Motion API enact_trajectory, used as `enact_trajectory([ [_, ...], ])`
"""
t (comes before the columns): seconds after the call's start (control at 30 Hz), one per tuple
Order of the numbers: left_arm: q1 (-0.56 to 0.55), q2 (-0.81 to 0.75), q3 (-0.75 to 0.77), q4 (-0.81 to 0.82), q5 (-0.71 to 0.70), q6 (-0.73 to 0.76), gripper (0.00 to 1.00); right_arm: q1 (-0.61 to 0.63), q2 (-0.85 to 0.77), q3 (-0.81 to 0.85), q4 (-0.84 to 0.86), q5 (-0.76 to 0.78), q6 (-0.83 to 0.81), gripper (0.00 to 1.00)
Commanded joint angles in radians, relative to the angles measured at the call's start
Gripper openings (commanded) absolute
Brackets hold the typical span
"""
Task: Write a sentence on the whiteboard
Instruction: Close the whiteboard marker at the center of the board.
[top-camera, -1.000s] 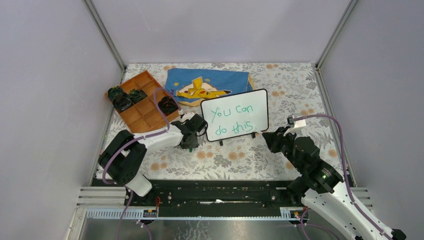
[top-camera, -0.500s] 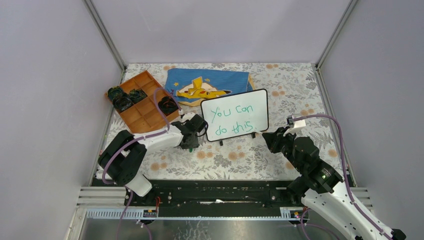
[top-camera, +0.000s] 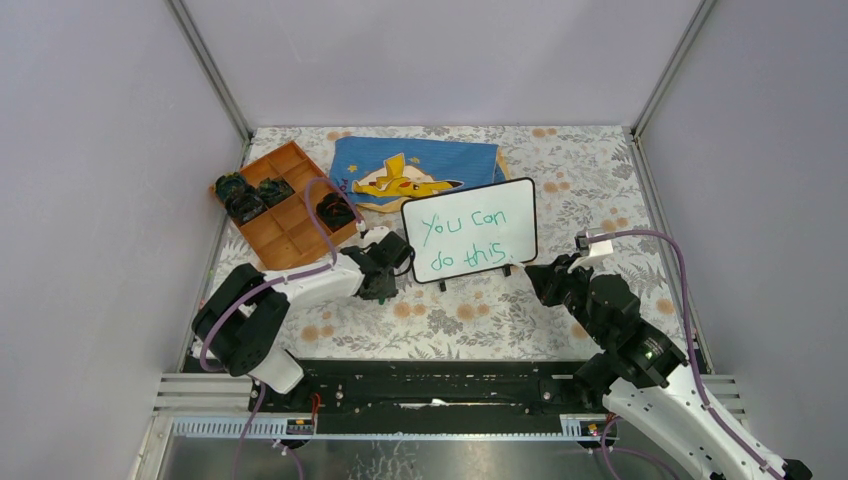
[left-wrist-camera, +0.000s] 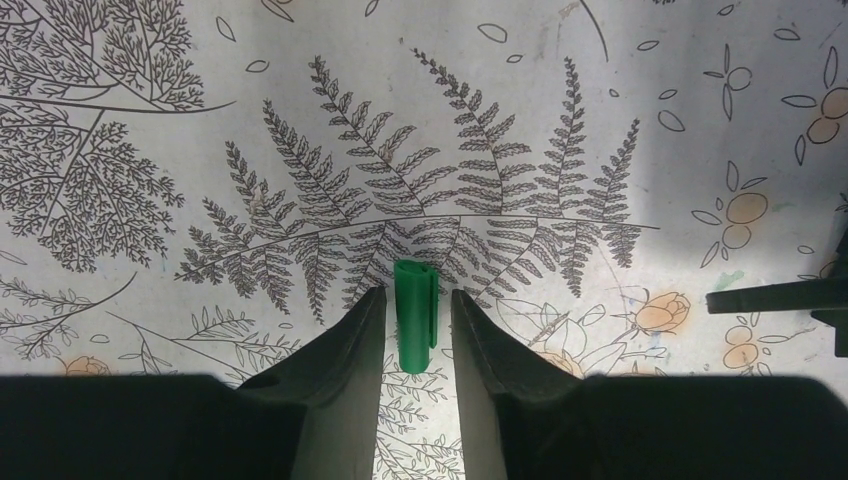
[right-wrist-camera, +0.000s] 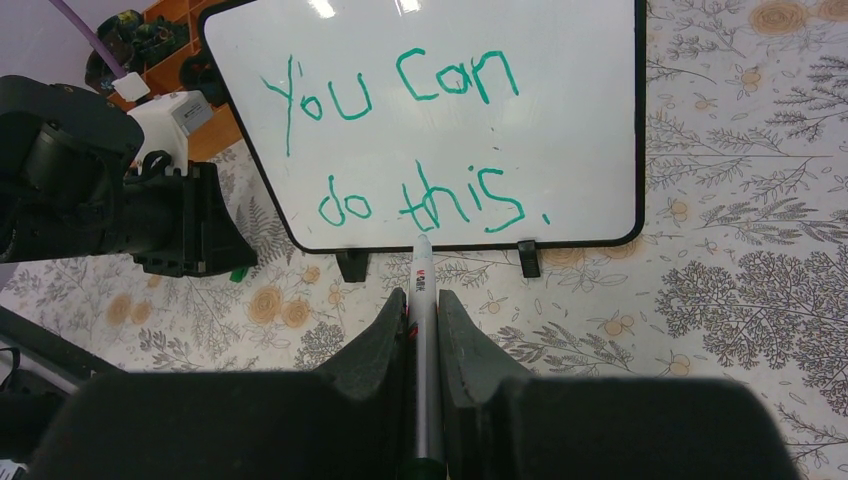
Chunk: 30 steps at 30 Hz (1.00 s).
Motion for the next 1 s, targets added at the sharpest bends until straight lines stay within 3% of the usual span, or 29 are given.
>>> enact_trajectory([
  [0.0,-0.012,0.008,-0.038,-0.091,0.004,-0.016,0.37,-0.006,-0.015,0.001,0.028,0.027,-0.007,0.0],
  [0.33,-0.022,0.031,-0.031,-0.099,-0.003,-0.011,0.34,-0.005,-0.021,0.001,0.028,0.026,-0.004,0.0],
  [0.5,-0.025,0.035,-0.04,-0.087,0.004,-0.014,0.25,-0.005,-0.015,0.005,0.027,0.024,-0.008,0.0],
  [0.73,-0.025,0.031,-0.046,-0.078,0.005,-0.016,0.0,-0.005,-0.012,0.009,0.024,0.027,-0.01,0.0],
  [0.97,-0.024,-0.046,-0.037,-0.103,-0.025,-0.036,0.0,-0.005,-0.002,0.02,0.02,0.025,-0.012,0.0],
])
